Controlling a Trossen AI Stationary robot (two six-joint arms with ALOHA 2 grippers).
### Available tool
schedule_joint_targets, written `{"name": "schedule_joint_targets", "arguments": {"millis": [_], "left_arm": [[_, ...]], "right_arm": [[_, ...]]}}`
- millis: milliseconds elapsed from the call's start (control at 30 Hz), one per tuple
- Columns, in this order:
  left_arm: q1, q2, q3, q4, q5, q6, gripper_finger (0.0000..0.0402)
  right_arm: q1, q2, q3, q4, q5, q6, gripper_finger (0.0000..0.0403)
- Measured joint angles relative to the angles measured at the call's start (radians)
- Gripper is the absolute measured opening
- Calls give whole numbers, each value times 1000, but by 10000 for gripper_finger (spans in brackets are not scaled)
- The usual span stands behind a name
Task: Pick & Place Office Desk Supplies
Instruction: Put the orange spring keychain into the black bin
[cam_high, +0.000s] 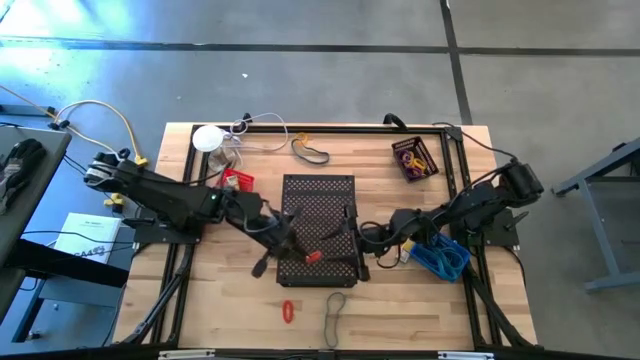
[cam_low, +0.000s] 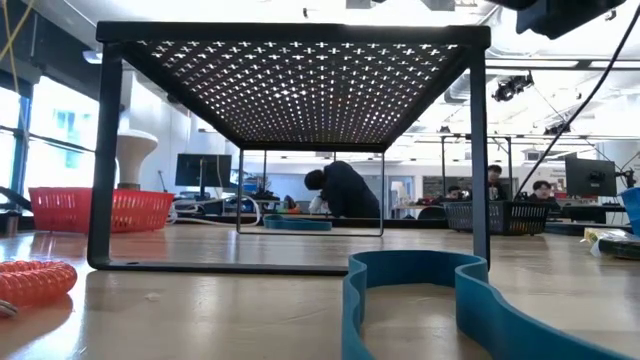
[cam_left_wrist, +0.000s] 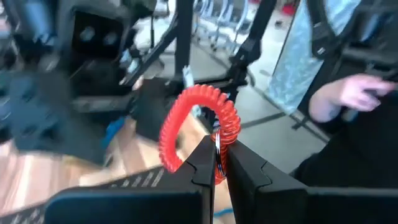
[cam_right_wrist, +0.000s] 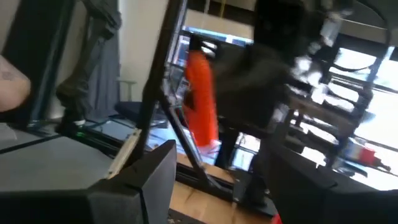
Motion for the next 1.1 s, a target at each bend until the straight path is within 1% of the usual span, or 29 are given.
{"name": "schedule_joint_targets", "arguments": {"millis": [133, 367, 433, 500, 600, 667, 767, 833, 867, 967, 1033, 1100], "left_arm": [[32, -1, 0, 3, 0, 9, 15], [89, 0, 0, 22, 1, 29, 15], [99, 0, 0, 20, 1, 28, 15], [106, 0, 0, 20, 1, 28, 15], [111, 0, 0, 18, 1, 29, 15], [111, 0, 0, 18, 1, 29, 15], [111, 0, 0, 18, -8, 30, 15], [111, 0, 0, 18, -34, 49, 16], [111, 0, 0, 17, -44, 53, 16], [111, 11, 0, 18, -55, 48, 28], [110, 21, 1, 14, -57, 56, 47], [108, 44, 1, 33, -102, 69, 72]], "right_arm": [[0, 1, 0, 12, -31, 1, 219], [-10, 1, 0, 44, -30, 1, 219], [-15, 1, 0, 41, -28, 1, 213], [-16, 1, 0, 42, -23, 0, 198], [-20, 1, 0, 41, -23, -5, 159], [-21, 1, 0, 41, -10, -6, 124], [-23, 1, 0, 37, 66, -6, 61], [-27, 1, 0, 12, 92, -8, 22], [-29, 1, 0, -2, 100, -8, 17], [-29, 1, 0, -19, 108, -8, 18], [-28, 1, 0, -30, 106, -8, 19], [-28, 1, 0, -57, 106, -8, 16]]}}
